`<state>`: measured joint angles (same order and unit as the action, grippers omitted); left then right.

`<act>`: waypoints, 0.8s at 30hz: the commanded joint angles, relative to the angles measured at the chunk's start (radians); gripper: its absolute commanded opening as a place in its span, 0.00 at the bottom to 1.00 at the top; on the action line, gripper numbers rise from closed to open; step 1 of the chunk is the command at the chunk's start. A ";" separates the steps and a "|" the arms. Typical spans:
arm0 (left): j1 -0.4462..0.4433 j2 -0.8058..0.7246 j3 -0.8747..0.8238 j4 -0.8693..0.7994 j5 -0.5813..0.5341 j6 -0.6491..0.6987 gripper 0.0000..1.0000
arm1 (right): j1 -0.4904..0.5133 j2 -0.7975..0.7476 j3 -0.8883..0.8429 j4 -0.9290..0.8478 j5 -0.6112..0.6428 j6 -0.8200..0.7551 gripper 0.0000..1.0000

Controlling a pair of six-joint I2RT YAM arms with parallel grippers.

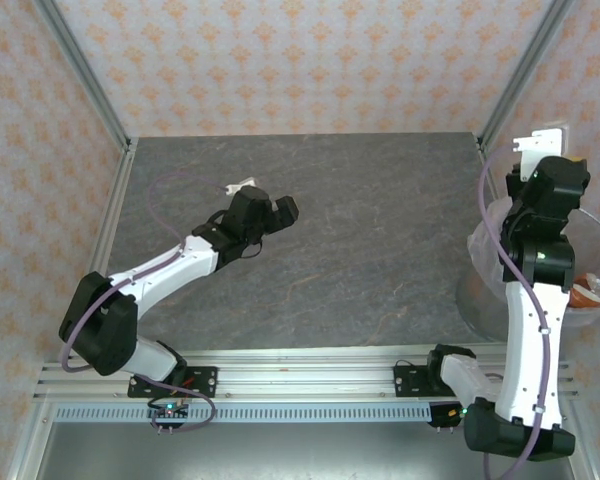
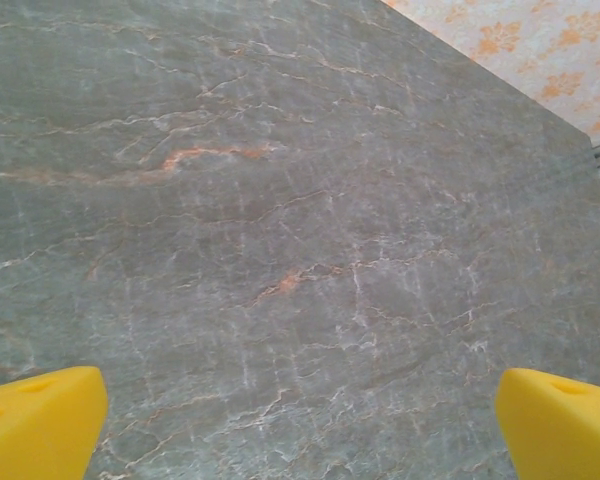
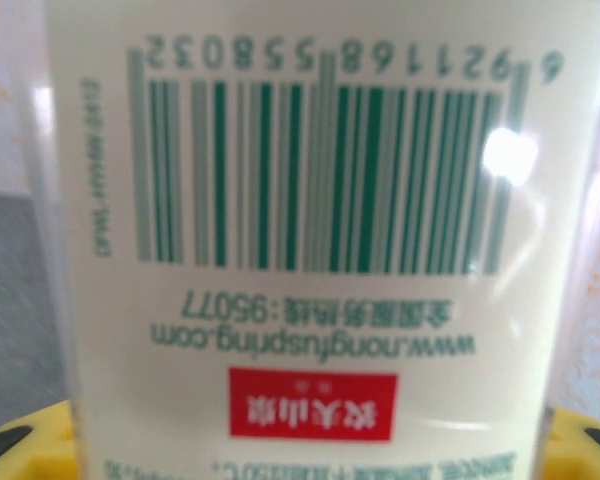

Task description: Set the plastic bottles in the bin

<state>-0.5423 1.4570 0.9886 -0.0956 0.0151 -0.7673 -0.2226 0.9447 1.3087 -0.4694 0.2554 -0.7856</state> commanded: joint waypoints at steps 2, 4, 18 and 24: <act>0.012 0.008 0.036 -0.030 0.032 0.029 1.00 | -0.077 -0.017 -0.105 0.066 0.011 -0.125 0.00; 0.012 0.006 0.036 -0.032 0.035 0.027 1.00 | -0.096 -0.026 -0.130 0.097 -0.003 -0.145 0.00; 0.012 0.017 0.045 -0.026 0.041 0.006 1.00 | -0.132 -0.010 -0.215 0.103 0.047 -0.286 0.67; 0.013 0.005 0.046 -0.008 0.043 0.003 1.00 | -0.132 -0.063 -0.234 0.157 0.062 -0.213 0.98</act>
<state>-0.5404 1.4628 1.0004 -0.1017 0.0494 -0.7612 -0.3504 0.9234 1.0782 -0.3805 0.2775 -1.0409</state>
